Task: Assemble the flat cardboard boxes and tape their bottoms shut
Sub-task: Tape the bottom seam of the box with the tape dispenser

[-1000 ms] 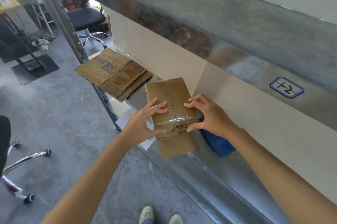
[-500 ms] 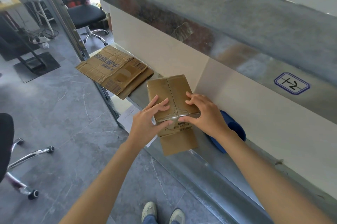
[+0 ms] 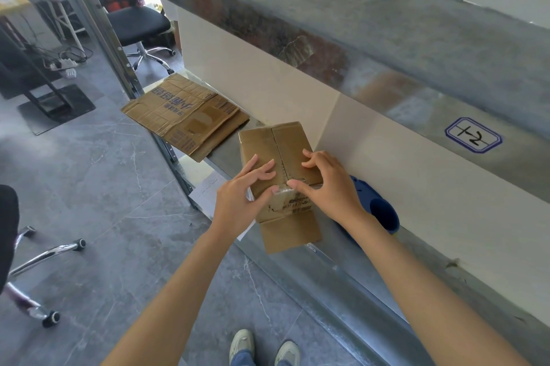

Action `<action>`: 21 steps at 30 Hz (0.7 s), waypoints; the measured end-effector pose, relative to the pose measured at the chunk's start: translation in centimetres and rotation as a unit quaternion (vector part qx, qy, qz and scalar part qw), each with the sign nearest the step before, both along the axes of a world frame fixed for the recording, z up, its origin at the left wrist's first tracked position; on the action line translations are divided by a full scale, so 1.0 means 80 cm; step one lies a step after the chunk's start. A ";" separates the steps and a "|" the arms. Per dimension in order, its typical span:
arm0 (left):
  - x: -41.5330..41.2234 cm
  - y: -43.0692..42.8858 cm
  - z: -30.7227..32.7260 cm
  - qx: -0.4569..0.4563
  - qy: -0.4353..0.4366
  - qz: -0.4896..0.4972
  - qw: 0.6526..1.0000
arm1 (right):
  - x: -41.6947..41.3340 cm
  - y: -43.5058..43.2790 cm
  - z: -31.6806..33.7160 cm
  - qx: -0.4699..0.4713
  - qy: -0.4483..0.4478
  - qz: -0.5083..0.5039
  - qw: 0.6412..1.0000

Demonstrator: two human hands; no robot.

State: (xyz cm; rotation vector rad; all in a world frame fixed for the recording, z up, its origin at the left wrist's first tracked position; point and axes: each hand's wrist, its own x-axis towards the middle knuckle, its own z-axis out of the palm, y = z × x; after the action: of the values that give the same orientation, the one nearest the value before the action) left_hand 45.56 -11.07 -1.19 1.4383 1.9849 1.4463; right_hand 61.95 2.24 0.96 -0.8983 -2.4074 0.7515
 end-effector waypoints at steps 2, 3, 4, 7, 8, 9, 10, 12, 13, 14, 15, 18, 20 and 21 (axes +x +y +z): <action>-0.004 -0.003 -0.001 0.000 -0.006 -0.014 1.000 | 0.003 0.002 0.001 -0.031 0.014 0.007 0.999; -0.007 -0.004 -0.001 -0.001 -0.005 -0.026 1.000 | 0.005 0.004 0.000 -0.053 0.026 0.013 0.998; -0.010 -0.005 -0.001 -0.004 -0.004 -0.040 0.999 | 0.008 0.007 -0.001 -0.071 0.035 0.020 0.997; -0.014 -0.005 0.001 -0.017 -0.007 -0.063 0.998 | 0.012 0.010 -0.002 -0.073 0.044 0.031 0.996; -0.014 -0.004 0.001 -0.019 -0.015 -0.061 0.998 | 0.012 0.011 -0.001 -0.071 0.044 0.033 0.996; -0.013 -0.004 0.001 -0.020 -0.031 -0.060 0.998 | 0.012 0.011 0.000 -0.076 0.044 0.034 0.996; -0.013 -0.004 0.001 -0.020 -0.053 -0.062 0.996 | 0.012 0.012 0.001 -0.086 0.045 0.037 0.995; -0.013 -0.005 0.003 -0.021 -0.094 -0.069 0.993 | 0.014 0.016 0.003 -0.126 0.054 0.045 0.990; -0.015 -0.006 0.003 -0.023 -0.107 -0.071 0.991 | 0.015 0.018 0.003 -0.147 0.061 0.048 0.986; -0.017 -0.006 0.004 -0.025 -0.114 -0.074 0.990 | 0.017 0.021 0.003 -0.159 0.069 0.048 0.984; -0.018 -0.006 0.004 -0.025 -0.115 -0.075 0.990 | 0.018 0.023 0.003 -0.158 0.073 0.047 0.984; -0.019 -0.007 0.007 -0.023 -0.103 -0.068 0.992 | 0.017 0.022 0.003 -0.128 0.067 0.044 0.989; -0.018 -0.007 0.007 -0.021 -0.083 -0.050 0.995 | 0.016 0.018 0.002 -0.112 0.062 0.039 0.991; -0.018 -0.007 0.009 -0.023 -0.074 -0.043 0.996 | 0.016 0.016 0.002 -0.109 0.065 0.033 0.991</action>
State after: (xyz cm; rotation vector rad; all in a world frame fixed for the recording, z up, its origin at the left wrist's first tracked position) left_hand 44.16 -11.65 -0.51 1.3388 1.8313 1.4179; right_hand 63.24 3.52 1.09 -0.8280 -2.2813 1.0800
